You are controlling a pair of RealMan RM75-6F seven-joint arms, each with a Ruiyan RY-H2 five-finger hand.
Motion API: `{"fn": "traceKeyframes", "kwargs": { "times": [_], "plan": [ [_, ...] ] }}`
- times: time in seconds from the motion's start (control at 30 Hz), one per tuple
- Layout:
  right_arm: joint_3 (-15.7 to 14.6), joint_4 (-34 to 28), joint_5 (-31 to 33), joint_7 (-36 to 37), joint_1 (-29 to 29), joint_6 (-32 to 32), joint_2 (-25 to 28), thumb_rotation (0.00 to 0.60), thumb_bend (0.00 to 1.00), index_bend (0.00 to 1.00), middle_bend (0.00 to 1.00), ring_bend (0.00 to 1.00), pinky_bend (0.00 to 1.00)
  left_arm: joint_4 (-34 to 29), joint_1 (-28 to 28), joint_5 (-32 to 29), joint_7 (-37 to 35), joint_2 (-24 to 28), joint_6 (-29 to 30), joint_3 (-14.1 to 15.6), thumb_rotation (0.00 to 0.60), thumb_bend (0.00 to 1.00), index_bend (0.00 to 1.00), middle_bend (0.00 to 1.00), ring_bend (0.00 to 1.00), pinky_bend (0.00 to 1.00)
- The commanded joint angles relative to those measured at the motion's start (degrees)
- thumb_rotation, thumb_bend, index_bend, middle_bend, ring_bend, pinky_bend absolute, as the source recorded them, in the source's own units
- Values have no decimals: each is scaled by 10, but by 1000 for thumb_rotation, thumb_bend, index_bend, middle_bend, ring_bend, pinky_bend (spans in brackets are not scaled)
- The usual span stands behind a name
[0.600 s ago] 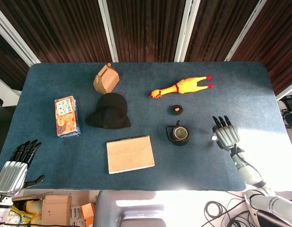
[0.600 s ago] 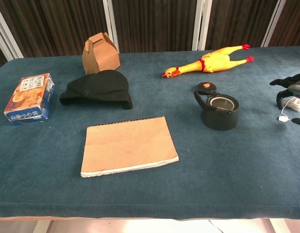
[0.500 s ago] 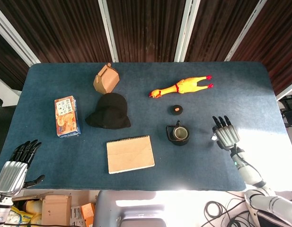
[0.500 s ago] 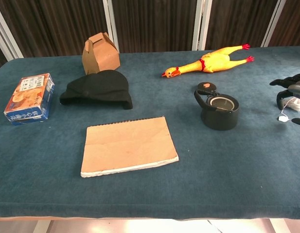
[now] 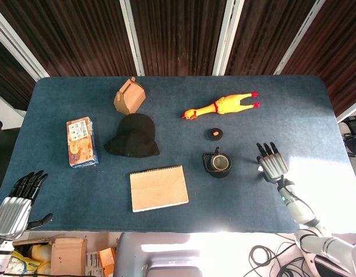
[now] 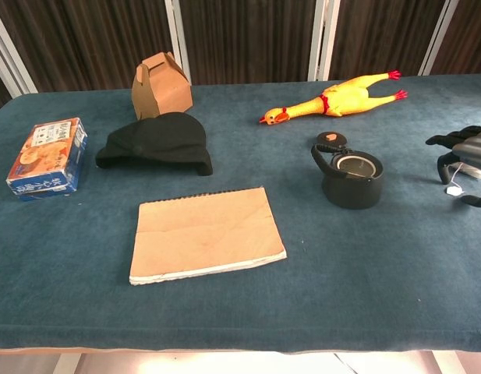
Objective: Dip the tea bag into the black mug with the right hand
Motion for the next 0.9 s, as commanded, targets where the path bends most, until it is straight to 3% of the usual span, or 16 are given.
{"fn": "traceKeyframes", "kwargs": {
  "times": [0.03,0.9],
  "plan": [
    [0,1,1,1,0,-1,-1,600,278,449,0,0,0,0,0,1,-1,0,1,0,600,45,9,43,0,108],
    [-3,8,-4,5,0,2,-7,600,288,558,0,0,0,2,1,2,-6,1,4,-1,600,45,8,43,0,108]
  ]
}}
